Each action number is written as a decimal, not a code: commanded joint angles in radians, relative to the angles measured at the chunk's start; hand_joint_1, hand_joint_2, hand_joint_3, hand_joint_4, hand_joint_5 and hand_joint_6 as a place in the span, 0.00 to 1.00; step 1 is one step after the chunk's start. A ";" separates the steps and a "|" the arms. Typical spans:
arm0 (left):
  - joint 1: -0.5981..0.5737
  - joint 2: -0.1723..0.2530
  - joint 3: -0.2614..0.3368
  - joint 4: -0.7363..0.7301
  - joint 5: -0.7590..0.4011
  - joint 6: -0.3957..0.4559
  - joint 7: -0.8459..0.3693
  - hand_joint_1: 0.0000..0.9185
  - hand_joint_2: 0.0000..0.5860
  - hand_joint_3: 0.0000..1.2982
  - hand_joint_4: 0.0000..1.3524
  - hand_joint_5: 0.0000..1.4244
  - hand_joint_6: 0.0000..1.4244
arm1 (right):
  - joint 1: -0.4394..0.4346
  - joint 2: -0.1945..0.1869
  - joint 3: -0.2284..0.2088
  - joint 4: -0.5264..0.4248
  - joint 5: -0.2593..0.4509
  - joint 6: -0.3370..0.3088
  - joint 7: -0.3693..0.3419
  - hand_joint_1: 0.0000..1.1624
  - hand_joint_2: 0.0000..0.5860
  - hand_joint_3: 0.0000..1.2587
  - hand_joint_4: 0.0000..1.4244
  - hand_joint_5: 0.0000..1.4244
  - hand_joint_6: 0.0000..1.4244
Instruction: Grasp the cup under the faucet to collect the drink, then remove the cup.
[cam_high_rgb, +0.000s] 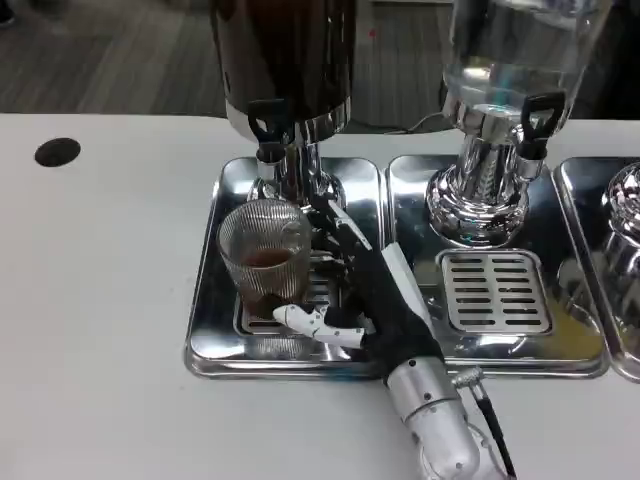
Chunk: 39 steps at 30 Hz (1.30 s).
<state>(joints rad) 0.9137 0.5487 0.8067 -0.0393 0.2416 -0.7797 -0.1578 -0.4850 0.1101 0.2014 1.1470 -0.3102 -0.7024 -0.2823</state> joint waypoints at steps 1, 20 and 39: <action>0.010 -0.004 -0.004 0.006 0.001 -0.007 -0.011 0.00 0.00 0.00 0.00 0.00 0.00 | -0.061 0.083 -0.001 0.016 0.013 0.018 -0.012 0.84 0.27 0.07 0.08 0.13 0.18; -0.012 0.008 -0.013 0.017 0.000 -0.001 -0.015 0.00 0.00 0.00 0.00 0.00 0.00 | -0.067 0.101 0.048 0.013 -0.005 0.048 -0.054 0.84 0.28 0.08 0.09 0.12 0.16; -0.028 0.009 -0.037 0.010 0.006 0.009 -0.014 0.00 0.00 0.00 0.00 0.00 0.00 | -0.106 0.085 0.058 0.045 -0.006 0.129 -0.048 0.83 0.28 0.07 0.08 0.11 0.14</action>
<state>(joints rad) 0.8878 0.5482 0.7738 -0.0255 0.2431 -0.7791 -0.1591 -0.5485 0.1029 0.2602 1.1688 -0.3208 -0.6169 -0.3335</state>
